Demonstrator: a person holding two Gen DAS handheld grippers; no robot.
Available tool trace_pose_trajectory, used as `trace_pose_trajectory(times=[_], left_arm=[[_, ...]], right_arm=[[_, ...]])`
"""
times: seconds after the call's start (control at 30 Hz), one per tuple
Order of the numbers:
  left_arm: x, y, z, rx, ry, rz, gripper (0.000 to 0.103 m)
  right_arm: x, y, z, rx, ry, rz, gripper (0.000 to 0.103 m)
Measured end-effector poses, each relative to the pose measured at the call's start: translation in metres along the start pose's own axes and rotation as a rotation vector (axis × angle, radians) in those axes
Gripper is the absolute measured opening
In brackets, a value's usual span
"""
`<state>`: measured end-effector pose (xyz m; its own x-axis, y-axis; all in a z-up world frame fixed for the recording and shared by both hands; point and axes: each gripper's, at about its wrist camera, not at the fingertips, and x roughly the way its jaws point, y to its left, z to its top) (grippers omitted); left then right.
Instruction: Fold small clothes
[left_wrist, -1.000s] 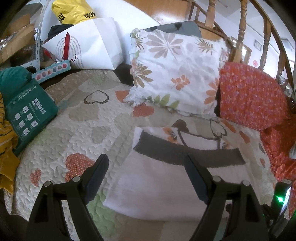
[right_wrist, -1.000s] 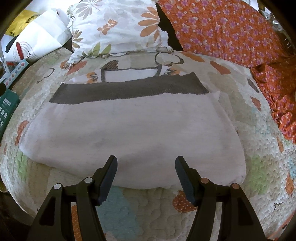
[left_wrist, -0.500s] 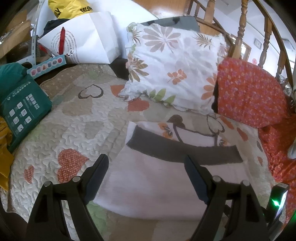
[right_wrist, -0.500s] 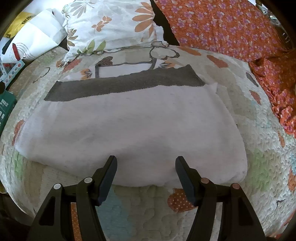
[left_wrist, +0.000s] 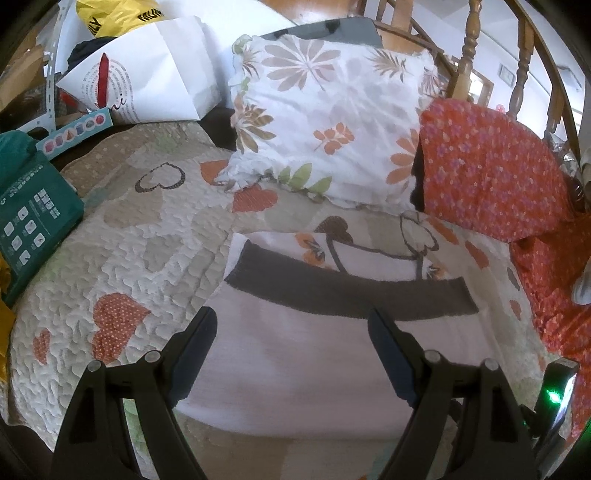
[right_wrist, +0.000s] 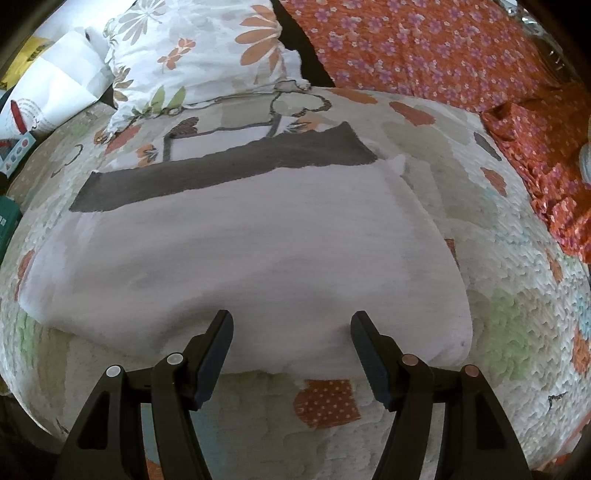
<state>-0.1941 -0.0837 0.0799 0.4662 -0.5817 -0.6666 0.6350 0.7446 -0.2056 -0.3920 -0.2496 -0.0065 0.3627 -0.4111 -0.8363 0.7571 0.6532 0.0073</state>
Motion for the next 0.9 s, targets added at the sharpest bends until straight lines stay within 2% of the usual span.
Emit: trace_pose_trajectory(times=[0.9], left_arm=[[0.03,-0.038,-0.003,0.043,0.052,-0.031,0.083]], right_arm=[[0.004,-0.034,0.008,0.036,-0.03,-0.046,0.071]])
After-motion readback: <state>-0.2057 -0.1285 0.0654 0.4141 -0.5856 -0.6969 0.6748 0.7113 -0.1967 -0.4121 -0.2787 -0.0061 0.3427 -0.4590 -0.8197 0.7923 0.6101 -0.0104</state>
